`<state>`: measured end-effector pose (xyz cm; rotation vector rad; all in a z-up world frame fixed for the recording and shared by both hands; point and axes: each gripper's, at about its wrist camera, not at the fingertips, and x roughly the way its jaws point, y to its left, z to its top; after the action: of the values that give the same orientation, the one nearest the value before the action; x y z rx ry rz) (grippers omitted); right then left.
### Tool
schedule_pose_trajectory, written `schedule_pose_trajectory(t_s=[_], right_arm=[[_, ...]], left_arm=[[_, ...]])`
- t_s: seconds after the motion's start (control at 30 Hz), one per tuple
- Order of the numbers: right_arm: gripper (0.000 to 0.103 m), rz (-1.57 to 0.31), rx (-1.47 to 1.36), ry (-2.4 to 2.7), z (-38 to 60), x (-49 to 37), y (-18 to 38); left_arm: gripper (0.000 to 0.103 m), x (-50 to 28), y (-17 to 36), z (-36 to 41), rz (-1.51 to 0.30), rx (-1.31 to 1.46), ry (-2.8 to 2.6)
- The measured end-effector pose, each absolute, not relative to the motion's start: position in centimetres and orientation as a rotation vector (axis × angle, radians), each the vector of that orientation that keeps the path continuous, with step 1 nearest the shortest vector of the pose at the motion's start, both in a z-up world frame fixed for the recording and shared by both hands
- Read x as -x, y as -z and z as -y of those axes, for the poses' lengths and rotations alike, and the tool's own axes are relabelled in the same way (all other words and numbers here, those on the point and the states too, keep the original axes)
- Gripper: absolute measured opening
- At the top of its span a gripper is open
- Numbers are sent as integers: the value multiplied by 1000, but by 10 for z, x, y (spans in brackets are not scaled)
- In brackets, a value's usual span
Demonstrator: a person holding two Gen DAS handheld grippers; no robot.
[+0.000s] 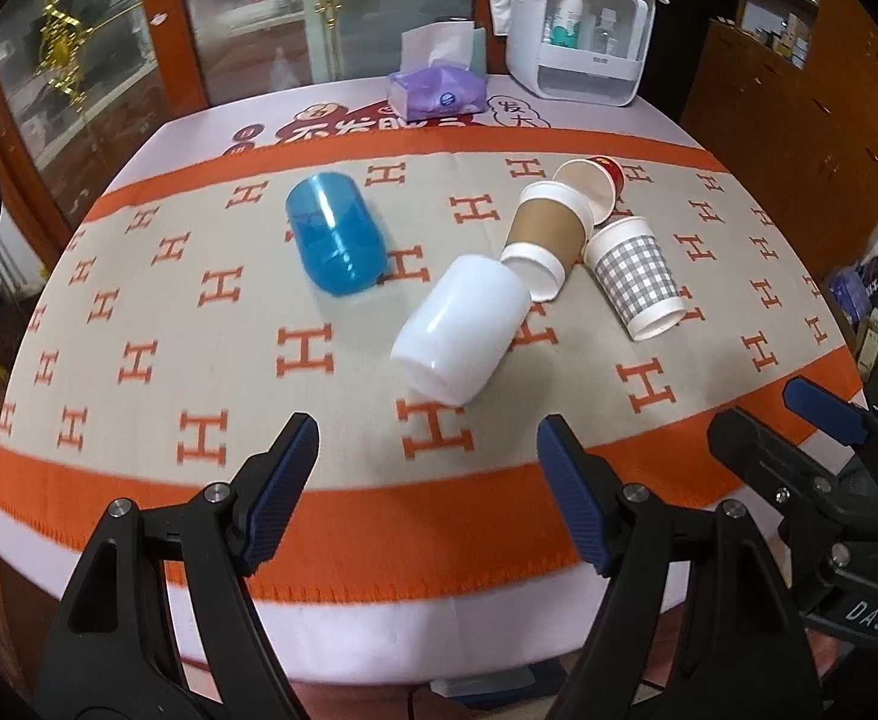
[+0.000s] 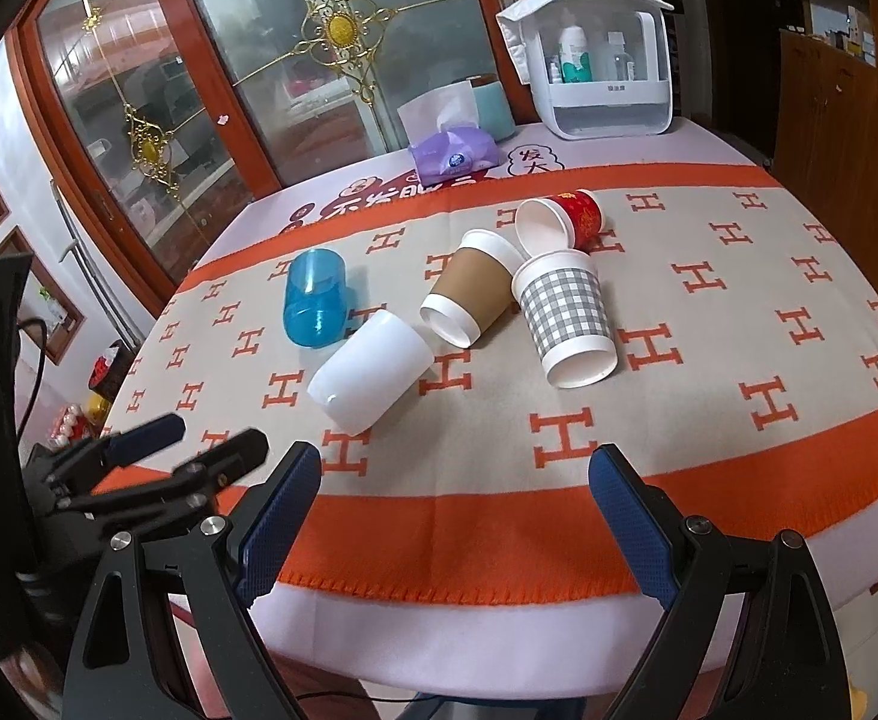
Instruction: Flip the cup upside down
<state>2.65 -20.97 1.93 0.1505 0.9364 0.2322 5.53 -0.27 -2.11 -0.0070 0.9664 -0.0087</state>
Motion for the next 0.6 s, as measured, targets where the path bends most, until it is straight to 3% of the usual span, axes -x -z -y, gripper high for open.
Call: schedule_pose_trajectory(t_s=[0.6], right_arm=[[92, -1072, -293, -212, 237, -105, 42]], left_arm=[[75, -173, 79, 13, -1127, -97, 207]])
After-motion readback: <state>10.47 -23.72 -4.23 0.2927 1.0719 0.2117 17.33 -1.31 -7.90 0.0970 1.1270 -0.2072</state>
